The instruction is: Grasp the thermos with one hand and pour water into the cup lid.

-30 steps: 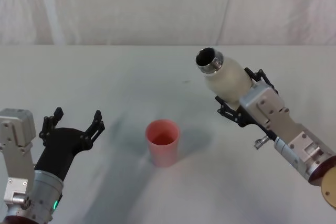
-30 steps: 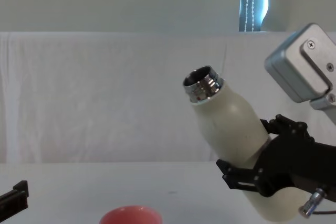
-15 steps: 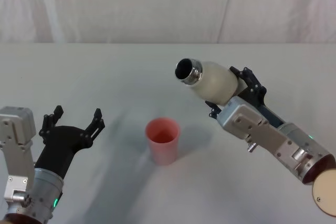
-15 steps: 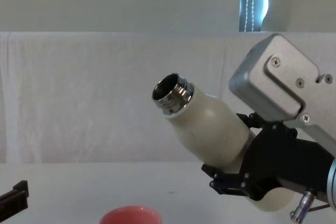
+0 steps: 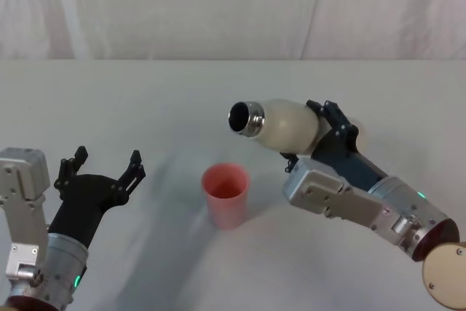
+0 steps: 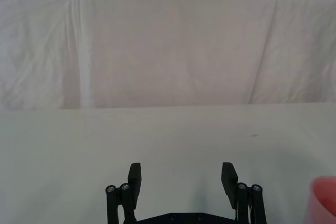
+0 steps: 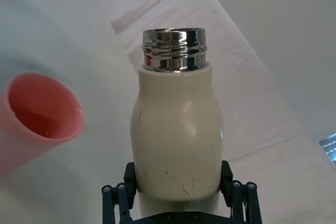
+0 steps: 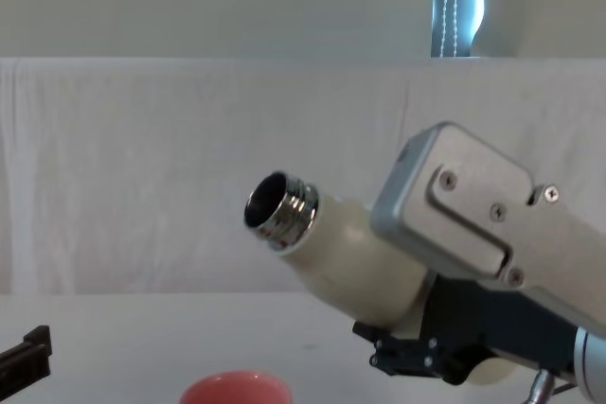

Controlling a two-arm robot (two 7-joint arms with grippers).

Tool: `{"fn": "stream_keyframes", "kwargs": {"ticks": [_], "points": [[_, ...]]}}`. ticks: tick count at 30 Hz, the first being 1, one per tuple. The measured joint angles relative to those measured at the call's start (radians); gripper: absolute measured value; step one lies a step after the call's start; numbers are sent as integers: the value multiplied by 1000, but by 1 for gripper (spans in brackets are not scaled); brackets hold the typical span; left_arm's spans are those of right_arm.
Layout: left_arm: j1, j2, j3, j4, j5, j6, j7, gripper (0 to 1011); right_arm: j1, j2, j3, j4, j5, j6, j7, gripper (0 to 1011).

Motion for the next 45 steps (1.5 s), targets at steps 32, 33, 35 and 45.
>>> {"fn": "stream_keyframes", "kwargs": {"ticks": [32, 33, 35, 45], "points": [[0, 0, 0, 0, 0, 0, 0, 1001, 24, 17, -74, 25, -160, 43, 6, 955], [0, 0, 0, 0, 0, 0, 0, 1001, 24, 17, -74, 25, -163, 44, 5, 955], [0, 0, 0, 0, 0, 0, 0, 1001, 24, 18, -75, 24, -169, 46, 4, 955], [0, 0, 0, 0, 0, 0, 0, 1001, 25, 31, -92, 18, -245, 72, -9, 955]]}}
